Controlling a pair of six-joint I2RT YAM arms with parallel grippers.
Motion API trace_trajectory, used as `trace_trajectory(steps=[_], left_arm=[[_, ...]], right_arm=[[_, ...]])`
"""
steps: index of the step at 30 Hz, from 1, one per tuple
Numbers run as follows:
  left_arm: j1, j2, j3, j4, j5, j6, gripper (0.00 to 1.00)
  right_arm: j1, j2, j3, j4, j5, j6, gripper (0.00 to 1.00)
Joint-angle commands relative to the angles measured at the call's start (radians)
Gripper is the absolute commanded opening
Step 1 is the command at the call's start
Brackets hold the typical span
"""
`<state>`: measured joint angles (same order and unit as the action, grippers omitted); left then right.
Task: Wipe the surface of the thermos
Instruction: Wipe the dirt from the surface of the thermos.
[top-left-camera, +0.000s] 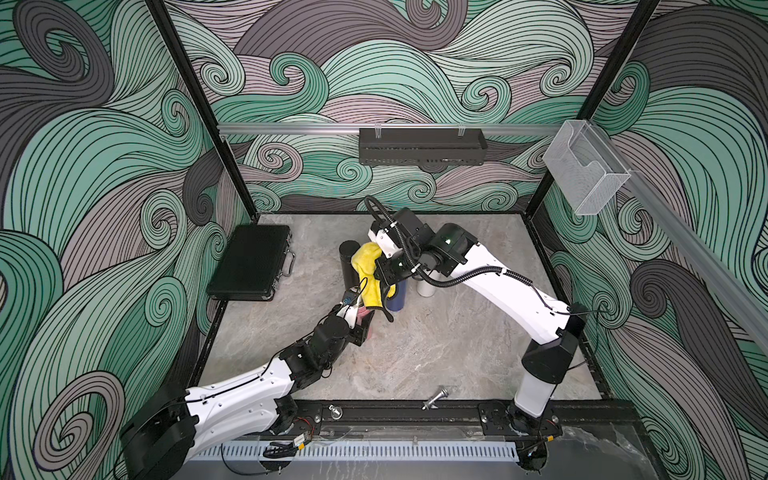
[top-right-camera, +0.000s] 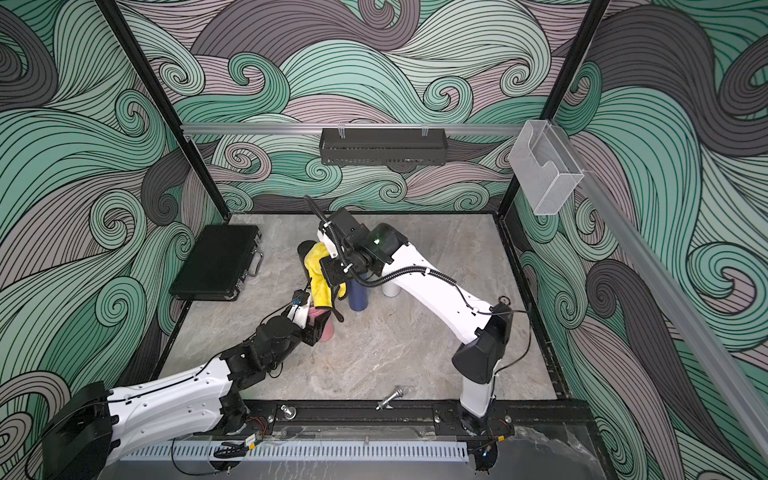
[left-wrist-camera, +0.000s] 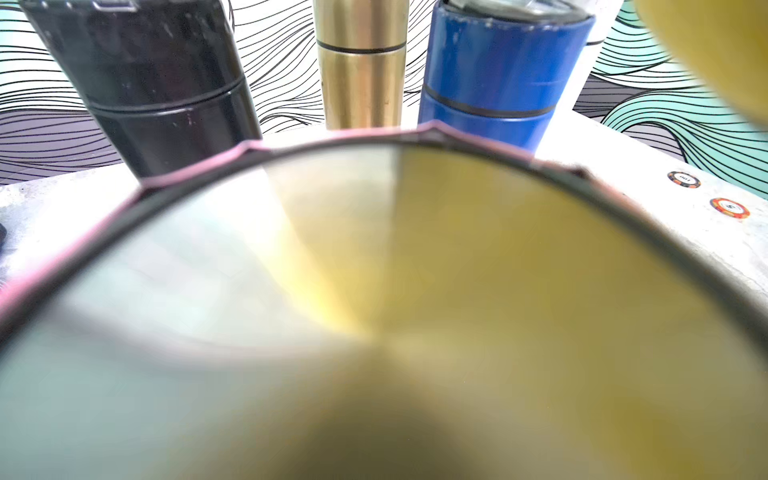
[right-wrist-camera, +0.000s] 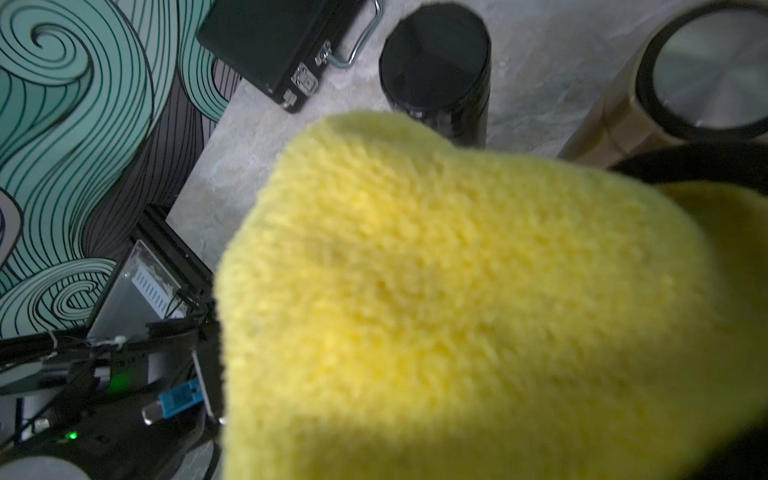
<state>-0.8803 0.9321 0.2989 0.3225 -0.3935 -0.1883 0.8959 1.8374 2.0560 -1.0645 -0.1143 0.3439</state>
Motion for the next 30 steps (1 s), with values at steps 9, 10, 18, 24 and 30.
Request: trace_trajectory(steps=[9,10,18,24,30], left_arm=[[-0.002,0.028,-0.003,-0.007,0.020,-0.012,0.00],[-0.002,0.028,-0.001,-0.009,0.013,-0.011,0.00],[-0.002,0.030,0.006,-0.033,-0.045,-0.026,0.00],[-0.002,0.033,0.004,-0.029,-0.053,-0.031,0.00],[-0.002,0.037,0.008,-0.032,-0.051,-0.031,0.00]], right_arm=[[0.068,0.164,0.110,-0.047,-0.026,-0.018,0.00],[0.075,0.156,0.095,-0.044,-0.030,-0.015,0.00],[0.131,0.026,-0.094,0.033,-0.061,0.027,0.00],[0.149,-0.071,-0.239,0.119,-0.111,0.090,0.00],[0.196,-0.108,-0.330,0.163,-0.157,0.130,0.00]])
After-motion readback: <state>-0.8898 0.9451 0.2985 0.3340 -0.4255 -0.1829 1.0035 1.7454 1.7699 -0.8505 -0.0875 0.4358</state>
